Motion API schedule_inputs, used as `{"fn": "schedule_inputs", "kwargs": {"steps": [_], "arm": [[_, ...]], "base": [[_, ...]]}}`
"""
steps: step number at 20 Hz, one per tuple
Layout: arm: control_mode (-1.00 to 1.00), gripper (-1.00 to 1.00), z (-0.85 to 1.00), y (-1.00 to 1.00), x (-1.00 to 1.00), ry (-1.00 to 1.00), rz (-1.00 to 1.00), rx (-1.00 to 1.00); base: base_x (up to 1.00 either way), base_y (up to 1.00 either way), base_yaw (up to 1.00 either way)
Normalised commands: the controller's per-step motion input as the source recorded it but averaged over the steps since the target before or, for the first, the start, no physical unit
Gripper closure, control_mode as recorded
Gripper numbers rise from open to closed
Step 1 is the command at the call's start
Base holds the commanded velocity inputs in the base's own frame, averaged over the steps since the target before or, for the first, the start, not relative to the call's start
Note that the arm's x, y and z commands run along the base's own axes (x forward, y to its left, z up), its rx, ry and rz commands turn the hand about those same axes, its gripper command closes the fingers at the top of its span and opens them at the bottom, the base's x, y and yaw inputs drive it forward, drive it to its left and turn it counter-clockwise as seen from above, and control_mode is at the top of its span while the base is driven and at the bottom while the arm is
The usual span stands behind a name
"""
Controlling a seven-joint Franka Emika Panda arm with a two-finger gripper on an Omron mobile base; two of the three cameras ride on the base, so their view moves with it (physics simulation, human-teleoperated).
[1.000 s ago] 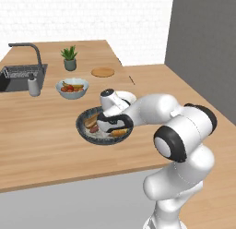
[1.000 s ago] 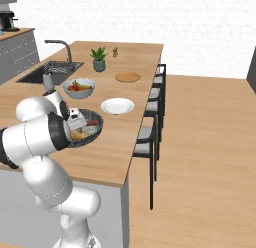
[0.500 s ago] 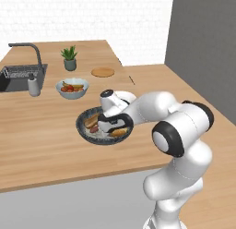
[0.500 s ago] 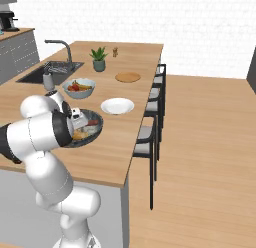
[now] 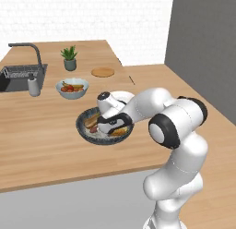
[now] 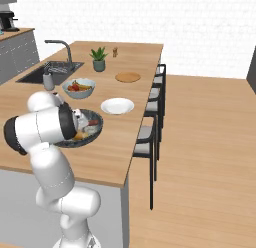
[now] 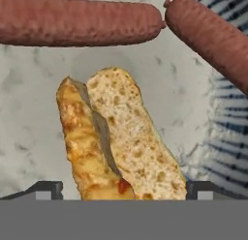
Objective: Place one bun and one sausage from the bowl on each plate.
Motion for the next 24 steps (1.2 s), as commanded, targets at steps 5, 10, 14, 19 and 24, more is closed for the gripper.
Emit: {"fn": "schedule_inputs", "kwargs": {"steps": [5, 10, 14, 19, 24], "arm": [[-1.0, -1.0, -0.23, 0.03, 0.0, 0.0, 0.0, -0.02], [-1.0, 1.0, 0.0, 0.0, 0.0, 0.0, 0.0, 0.0], [-1.0, 1.0, 0.0, 0.0, 0.0, 0.0, 0.0, 0.0], [-1.0, 1.0, 0.0, 0.0, 0.0, 0.0, 0.0, 0.0], [-1.0, 1.0, 0.53, 0.0, -0.28, -0.03, -0.01, 0.0]], "base": [[0.0, 0.0, 0.0], [0.0, 0.0, 0.0], [0.0, 0.0, 0.0], [0.0, 0.0, 0.0], [0.0, 0.0, 0.0]]}}
